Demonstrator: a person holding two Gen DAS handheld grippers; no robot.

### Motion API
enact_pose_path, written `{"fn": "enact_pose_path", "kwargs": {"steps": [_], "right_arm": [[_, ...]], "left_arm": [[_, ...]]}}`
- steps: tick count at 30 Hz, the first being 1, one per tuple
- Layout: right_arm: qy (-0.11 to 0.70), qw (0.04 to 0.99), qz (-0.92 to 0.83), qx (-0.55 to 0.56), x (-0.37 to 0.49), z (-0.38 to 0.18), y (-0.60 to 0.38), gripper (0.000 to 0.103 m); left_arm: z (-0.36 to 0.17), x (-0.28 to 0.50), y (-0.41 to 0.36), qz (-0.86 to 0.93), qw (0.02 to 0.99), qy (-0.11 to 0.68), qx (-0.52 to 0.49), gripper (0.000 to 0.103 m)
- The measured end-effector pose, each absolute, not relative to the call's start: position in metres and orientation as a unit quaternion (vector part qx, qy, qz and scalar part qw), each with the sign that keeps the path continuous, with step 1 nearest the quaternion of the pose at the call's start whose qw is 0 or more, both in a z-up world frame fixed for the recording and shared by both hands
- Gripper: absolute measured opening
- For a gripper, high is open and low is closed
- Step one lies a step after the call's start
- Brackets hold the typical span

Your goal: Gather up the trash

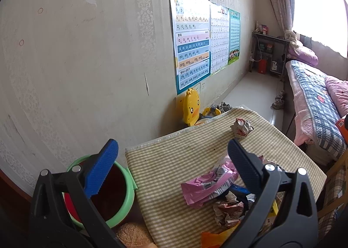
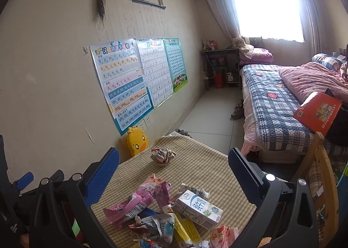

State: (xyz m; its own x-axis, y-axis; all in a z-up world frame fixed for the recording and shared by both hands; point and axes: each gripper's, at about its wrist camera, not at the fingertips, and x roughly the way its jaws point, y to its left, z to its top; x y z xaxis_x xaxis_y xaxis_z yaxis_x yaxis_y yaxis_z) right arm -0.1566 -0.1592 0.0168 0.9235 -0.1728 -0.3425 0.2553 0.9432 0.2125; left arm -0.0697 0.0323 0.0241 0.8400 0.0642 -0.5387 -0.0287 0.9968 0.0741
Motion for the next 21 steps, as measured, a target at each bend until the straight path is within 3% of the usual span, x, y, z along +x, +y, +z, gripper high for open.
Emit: {"fn": "enact_pose_path", "kwargs": {"steps": [21], "right_arm": [[0.179,0.973,-0.106,0.103,-0.152,0.019,-0.164,0.096]], "left_arm": [[0.012,-0.069,0.035,0.015,0.956,0.288,0.057,0.099]]}}
